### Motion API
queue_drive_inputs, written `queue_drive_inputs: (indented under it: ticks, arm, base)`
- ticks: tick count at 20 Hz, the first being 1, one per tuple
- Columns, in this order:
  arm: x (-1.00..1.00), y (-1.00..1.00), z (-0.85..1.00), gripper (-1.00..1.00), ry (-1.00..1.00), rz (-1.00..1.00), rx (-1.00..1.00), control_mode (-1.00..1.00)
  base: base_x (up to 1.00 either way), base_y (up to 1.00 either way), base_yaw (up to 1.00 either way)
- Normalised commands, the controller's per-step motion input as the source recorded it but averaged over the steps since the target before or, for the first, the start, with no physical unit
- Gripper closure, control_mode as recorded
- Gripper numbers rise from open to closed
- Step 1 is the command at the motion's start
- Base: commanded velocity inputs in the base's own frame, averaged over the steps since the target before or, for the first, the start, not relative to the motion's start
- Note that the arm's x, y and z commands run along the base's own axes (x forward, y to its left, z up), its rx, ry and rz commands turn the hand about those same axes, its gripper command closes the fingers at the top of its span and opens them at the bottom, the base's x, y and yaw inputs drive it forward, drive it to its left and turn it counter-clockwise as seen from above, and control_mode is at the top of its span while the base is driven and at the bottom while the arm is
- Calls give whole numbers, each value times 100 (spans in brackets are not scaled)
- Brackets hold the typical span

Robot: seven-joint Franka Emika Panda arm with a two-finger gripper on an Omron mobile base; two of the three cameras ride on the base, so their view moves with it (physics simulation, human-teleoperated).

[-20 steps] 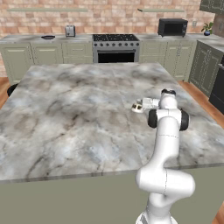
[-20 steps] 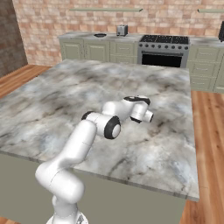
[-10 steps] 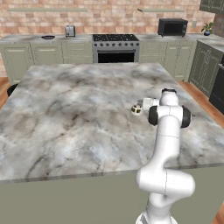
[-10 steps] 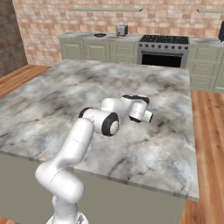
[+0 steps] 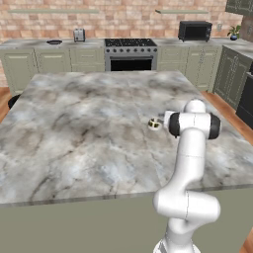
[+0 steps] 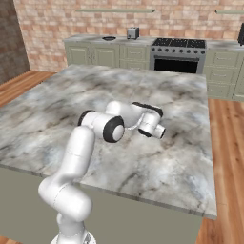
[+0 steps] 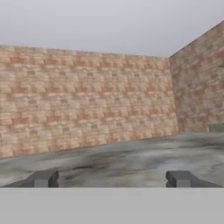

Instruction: Pick up the marshmallow and place it in the cup of hot chocolate on the dining counter.

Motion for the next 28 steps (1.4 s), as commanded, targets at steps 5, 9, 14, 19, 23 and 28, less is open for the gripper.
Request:
queue_drive_inputs:
  ticks: [5,9,14,19,23,28]
  arm:
    - [-75,0,60,-100,-24,0,0,-100]
    - [-100,11,47,-100,-37,0,-1,-100]
    - [-93,16,64,-100,-25,0,-1,-100]
    - [-73,15,77,-100,-13,0,0,-100]
    - [-92,26,70,-100,-20,0,-4,-100]
    - [-99,34,69,-100,-29,0,-7,-100]
  base:
    - [0,0,0]
    - [0,0,0]
    - [0,0,0]
    - [0,0,0]
    - [0,0,0]
    - [0,0,0]
